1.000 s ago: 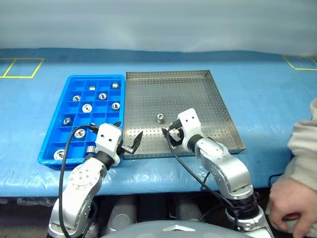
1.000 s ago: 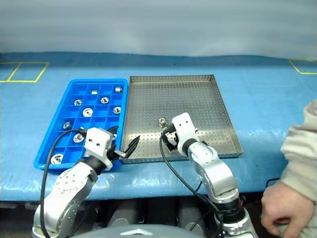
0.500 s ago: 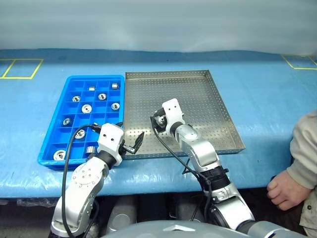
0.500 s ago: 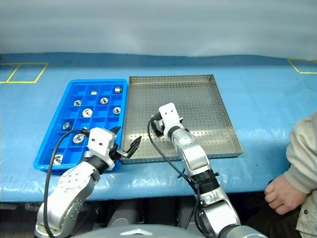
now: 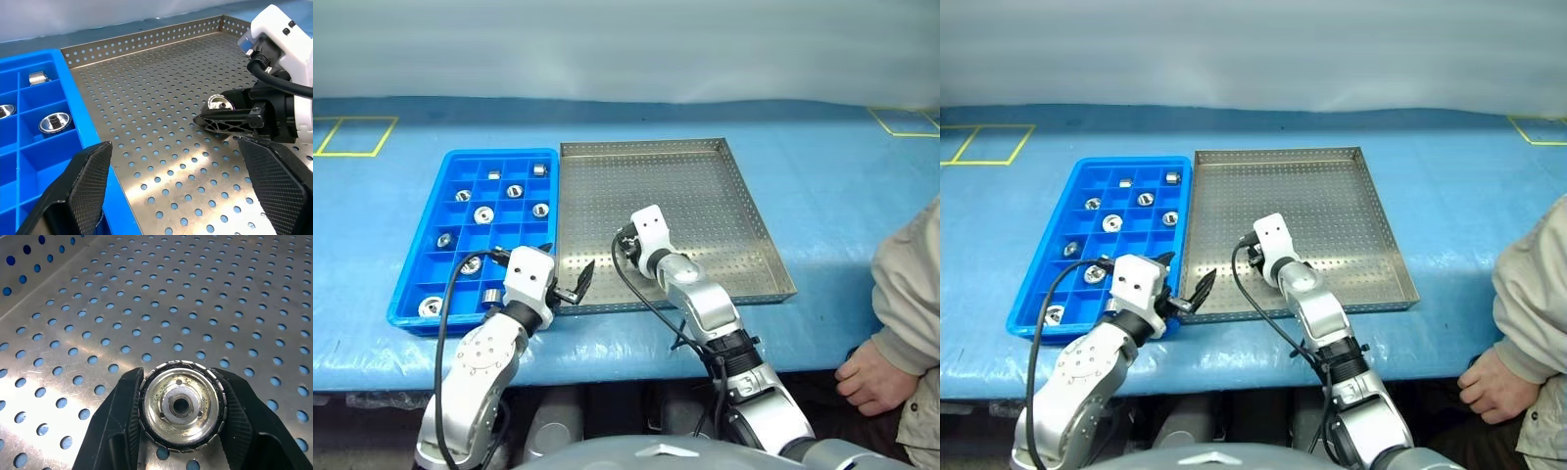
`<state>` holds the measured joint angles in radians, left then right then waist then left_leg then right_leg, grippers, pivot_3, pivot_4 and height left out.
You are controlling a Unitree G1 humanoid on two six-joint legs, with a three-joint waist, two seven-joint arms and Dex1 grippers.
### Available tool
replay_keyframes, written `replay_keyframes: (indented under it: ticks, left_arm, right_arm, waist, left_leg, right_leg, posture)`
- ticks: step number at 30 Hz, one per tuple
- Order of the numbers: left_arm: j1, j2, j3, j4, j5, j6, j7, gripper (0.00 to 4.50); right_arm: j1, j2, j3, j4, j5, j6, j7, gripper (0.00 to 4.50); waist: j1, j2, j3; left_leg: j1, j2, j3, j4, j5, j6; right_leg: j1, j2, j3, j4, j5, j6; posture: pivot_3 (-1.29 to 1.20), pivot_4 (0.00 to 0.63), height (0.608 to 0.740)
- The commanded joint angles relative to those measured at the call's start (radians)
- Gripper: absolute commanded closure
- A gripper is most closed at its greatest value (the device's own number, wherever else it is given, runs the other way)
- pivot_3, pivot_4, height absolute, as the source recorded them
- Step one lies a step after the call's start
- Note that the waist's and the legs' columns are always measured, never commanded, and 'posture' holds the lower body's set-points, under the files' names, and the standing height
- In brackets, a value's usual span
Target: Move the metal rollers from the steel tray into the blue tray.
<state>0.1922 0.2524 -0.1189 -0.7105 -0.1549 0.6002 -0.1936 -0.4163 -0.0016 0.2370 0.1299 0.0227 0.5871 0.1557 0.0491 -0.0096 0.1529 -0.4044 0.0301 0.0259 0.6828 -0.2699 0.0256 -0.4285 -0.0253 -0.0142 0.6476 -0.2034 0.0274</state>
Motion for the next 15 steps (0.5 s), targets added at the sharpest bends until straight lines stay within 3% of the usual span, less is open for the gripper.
replay_keyframes:
  ticks: [1, 7, 15]
  left_arm:
    - [0.014, -0.034, 0.045, -0.059, 0.021, -0.042, 0.055, 0.00]
    - [0.072, -0.065, 0.110, -0.140, 0.055, -0.036, 0.124, 0.00]
    - [0.191, -0.099, 0.145, -0.226, 0.083, -0.039, 0.175, 0.00]
  right_arm:
    - [-0.103, 0.020, 0.006, -0.072, -0.011, 0.009, 0.011, 2.75]
    - [-0.253, 0.082, 0.028, 0.012, -0.003, -0.023, 0.054, 2.75]
    - [-0.351, 0.157, 0.050, 0.191, -0.011, -0.121, 0.104, 2.75]
  waist:
    - [0.001, 0.000, 0.000]
    - [0.027, 0.000, 0.000]
    - [0.118, 0.000, 0.001]
  left_leg:
    - [0.000, 0.000, 0.000, 0.000, 0.000, 0.000]
    - [0.000, -0.001, -0.001, -0.001, 0.000, 0.000]
    - [-0.001, 0.000, -0.002, -0.004, 0.000, 0.000]
  right_leg:
    - [0.000, 0.000, 0.000, 0.000, 0.000, 0.000]
    - [-0.001, 0.002, -0.001, 0.001, 0.000, 0.001]
    - [-0.001, 0.000, -0.003, -0.002, -0.001, 0.000]
  posture:
    - [0.29, 0.150, 0.740]
    - [0.43, 0.150, 0.740]
    - [0.54, 0.150, 0.740]
